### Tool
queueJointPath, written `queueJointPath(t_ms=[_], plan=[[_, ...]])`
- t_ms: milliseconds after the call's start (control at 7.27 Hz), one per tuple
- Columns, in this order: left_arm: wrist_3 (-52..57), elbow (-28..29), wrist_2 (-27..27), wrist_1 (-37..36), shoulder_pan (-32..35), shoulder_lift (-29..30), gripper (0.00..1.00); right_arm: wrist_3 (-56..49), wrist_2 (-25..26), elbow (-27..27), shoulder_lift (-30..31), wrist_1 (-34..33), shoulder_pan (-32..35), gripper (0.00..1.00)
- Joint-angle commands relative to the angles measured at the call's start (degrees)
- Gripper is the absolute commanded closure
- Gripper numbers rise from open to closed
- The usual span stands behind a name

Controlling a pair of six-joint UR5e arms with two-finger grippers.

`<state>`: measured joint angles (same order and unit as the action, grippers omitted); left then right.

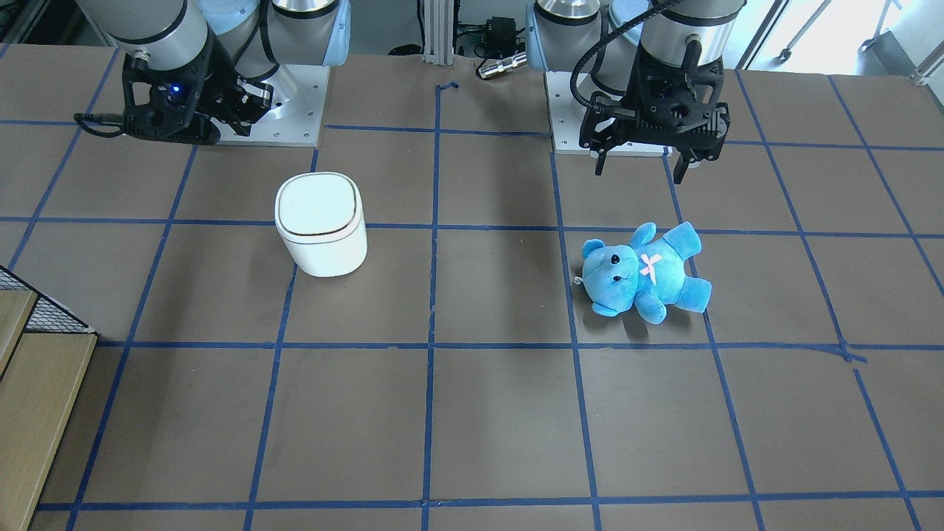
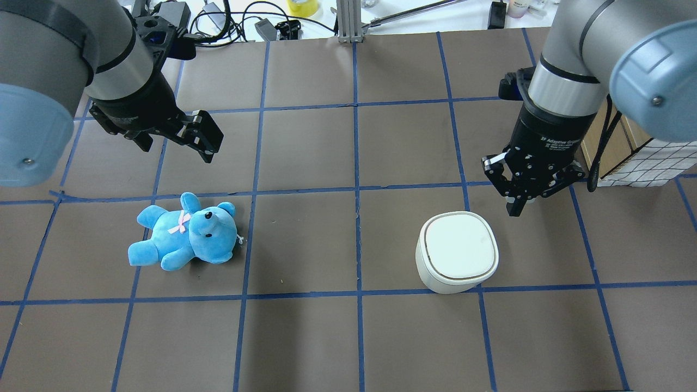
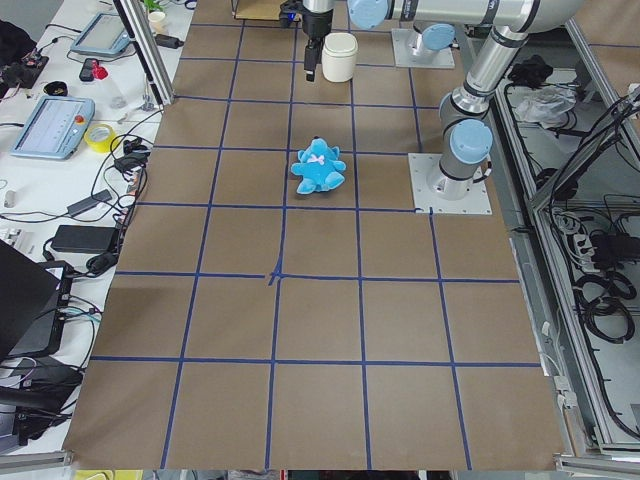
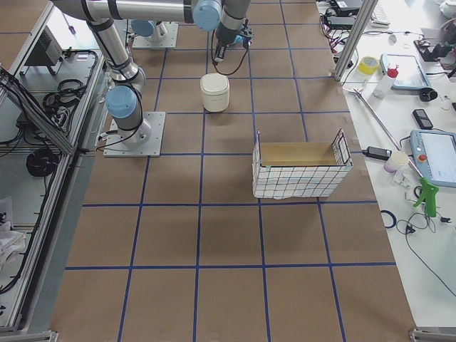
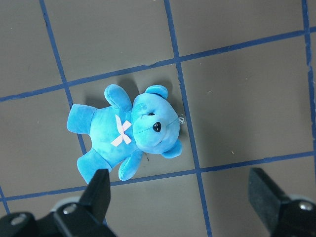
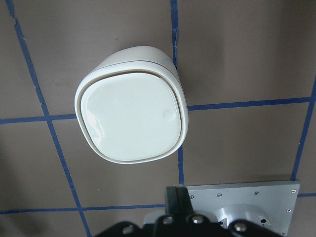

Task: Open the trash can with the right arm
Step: 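Lower the right gripper down onto the white trash can lid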

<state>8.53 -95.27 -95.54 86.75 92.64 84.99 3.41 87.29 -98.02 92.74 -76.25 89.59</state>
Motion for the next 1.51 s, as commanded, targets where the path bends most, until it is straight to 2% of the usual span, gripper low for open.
queueJointPath(t_ms=[0, 550, 1375], plan=[[0.0, 0.0, 0.0, 0.0, 0.0, 0.0, 0.00, -0.1, -1.1, -4.4, -0.5, -4.0, 0.0, 1.00], [0.0, 0.0, 0.0, 0.0, 0.0, 0.0, 0.00, -0.1, -1.1, -6.0, -4.0, -5.9, 0.1, 1.00], [0.0, 0.0, 0.0, 0.0, 0.0, 0.0, 0.00, -0.1, -1.1, -9.6, -5.1, -9.2, 0.1, 1.00]])
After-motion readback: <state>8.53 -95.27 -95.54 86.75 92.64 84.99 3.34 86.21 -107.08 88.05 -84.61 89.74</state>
